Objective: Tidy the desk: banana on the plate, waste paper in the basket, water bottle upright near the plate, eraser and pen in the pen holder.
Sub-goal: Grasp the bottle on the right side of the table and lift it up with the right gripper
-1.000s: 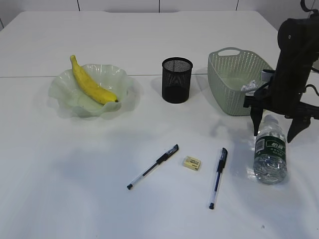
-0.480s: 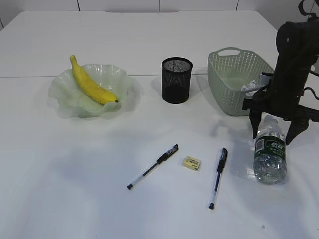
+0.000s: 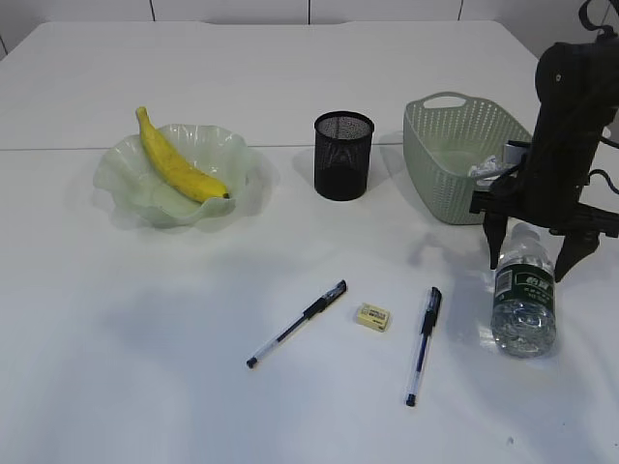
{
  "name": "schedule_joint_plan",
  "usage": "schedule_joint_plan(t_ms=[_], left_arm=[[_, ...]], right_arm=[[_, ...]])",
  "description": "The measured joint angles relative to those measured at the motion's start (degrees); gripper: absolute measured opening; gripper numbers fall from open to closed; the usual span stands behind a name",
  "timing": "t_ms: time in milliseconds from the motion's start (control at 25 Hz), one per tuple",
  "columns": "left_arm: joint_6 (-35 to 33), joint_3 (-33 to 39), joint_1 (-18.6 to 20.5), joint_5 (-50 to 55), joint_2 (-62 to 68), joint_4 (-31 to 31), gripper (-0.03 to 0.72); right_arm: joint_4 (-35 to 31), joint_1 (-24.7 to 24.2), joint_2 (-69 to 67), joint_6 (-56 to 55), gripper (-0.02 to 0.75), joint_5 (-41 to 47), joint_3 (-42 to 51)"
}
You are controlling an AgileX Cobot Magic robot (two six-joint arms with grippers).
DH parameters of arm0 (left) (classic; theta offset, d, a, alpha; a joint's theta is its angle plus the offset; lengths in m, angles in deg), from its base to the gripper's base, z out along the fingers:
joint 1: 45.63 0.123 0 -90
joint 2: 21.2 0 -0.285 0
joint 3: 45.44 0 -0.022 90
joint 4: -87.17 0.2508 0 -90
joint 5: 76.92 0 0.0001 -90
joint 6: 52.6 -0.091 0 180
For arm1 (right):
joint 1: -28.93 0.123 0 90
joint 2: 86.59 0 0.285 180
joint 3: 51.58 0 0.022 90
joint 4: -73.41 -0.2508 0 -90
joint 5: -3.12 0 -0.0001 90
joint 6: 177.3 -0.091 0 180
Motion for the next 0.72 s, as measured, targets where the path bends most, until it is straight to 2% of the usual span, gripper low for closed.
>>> schedule_joint_plan(t_ms=[600,720], left_arm=[[0.0,0.0,0.0,0.0,0.0,-0.1,0.276],[0.0,0.0,0.0,0.0,0.0,-0.1,0.276]], right_arm=[[0.0,0.0,-1.0,0.0,0.583,-0.1,0.0],[-0.2,0.0,-1.0,0.0,0.560,-0.1,-0.1]])
